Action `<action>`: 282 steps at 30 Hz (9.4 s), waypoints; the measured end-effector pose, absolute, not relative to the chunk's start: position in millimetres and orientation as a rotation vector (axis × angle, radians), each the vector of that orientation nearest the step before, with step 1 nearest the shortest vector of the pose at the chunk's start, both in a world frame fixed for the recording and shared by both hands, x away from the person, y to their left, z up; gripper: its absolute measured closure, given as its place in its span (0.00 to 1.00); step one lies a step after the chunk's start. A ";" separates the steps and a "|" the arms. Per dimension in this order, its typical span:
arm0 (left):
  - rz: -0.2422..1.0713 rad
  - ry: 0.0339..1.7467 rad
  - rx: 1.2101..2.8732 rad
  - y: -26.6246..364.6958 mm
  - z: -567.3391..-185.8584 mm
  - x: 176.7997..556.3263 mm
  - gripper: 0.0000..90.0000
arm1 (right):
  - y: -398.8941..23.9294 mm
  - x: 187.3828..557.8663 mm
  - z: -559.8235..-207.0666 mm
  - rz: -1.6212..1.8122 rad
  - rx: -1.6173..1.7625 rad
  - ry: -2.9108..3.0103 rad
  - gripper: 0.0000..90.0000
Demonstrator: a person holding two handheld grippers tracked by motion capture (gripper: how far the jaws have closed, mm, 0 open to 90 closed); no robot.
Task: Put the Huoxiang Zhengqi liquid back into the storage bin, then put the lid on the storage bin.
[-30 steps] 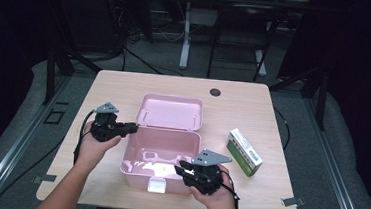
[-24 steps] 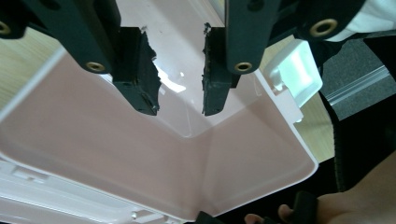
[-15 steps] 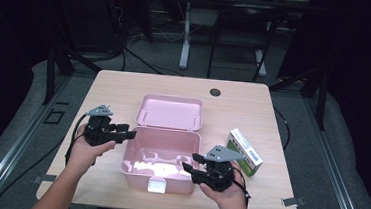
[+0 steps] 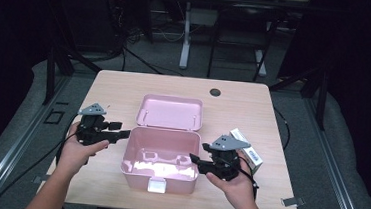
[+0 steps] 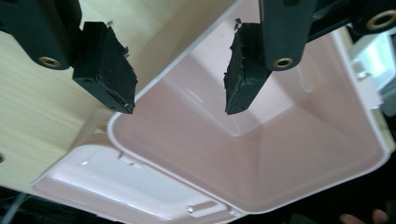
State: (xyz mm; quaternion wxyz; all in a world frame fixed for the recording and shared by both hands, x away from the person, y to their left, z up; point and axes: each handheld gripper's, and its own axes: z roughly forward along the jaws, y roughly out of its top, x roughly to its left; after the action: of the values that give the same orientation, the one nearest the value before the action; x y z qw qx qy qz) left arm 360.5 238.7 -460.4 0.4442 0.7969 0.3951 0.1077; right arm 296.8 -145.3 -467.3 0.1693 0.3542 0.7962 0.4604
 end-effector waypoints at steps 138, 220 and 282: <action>0.352 0.976 2.049 258.1 -443.1 355.0 0.47 | -228.9 427.2 -479.7 0.141 1.442 2.688 0.53; 0.345 0.990 2.051 259.6 -446.1 357.2 0.47 | -222.3 416.3 -439.3 0.107 1.445 2.725 0.68; 0.338 0.989 2.047 260.5 -446.4 357.3 0.47 | -176.3 383.4 -351.9 0.140 1.241 2.810 0.68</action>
State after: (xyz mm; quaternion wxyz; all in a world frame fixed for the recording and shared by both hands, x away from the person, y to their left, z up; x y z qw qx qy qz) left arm 357.3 260.5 -446.4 0.4091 0.8126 0.3928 0.1340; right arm 383.4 -176.3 -351.9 0.0332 0.4034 0.9133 0.0455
